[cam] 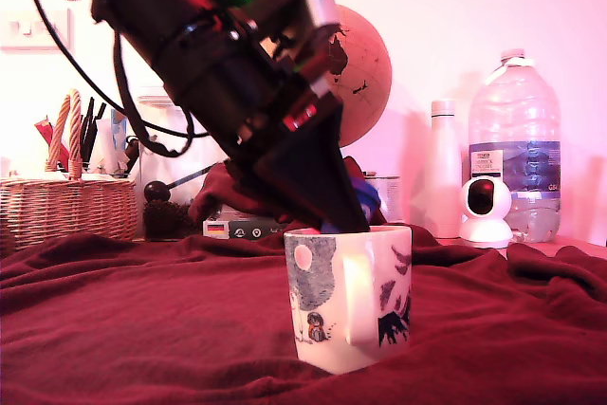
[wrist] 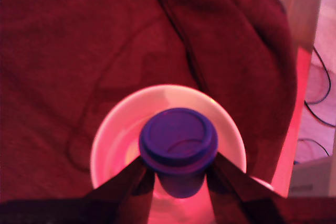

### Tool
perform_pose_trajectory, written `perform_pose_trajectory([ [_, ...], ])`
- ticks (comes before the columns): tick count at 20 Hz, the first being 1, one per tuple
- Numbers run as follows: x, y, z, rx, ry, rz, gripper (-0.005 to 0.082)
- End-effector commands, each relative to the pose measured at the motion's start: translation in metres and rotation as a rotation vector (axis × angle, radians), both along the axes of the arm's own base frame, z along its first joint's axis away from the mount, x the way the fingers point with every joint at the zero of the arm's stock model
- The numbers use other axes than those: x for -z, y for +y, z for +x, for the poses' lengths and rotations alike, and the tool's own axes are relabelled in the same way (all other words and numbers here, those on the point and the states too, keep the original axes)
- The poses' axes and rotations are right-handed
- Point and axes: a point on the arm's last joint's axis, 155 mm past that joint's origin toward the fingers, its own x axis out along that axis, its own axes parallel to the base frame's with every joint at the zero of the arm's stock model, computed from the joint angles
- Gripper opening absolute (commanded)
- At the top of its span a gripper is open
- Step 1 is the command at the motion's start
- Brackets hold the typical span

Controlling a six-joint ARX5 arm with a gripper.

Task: Pick up the coffee capsules on the table and drop them inside the coffee cup

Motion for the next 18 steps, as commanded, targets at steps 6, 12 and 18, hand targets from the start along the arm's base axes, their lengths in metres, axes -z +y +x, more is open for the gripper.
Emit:
perform_pose_trajectory([
  [6,0.0070,-0.0038,-0.0058,0.025,0.006,0.013,0.0155],
  [12,0.0075,-0.0033,-0.0063,0.025,0.009,0.016,0.0156],
  [18,0.0088,-0.0013,-0.0042,0.000,0.013,0.026,0.0644],
])
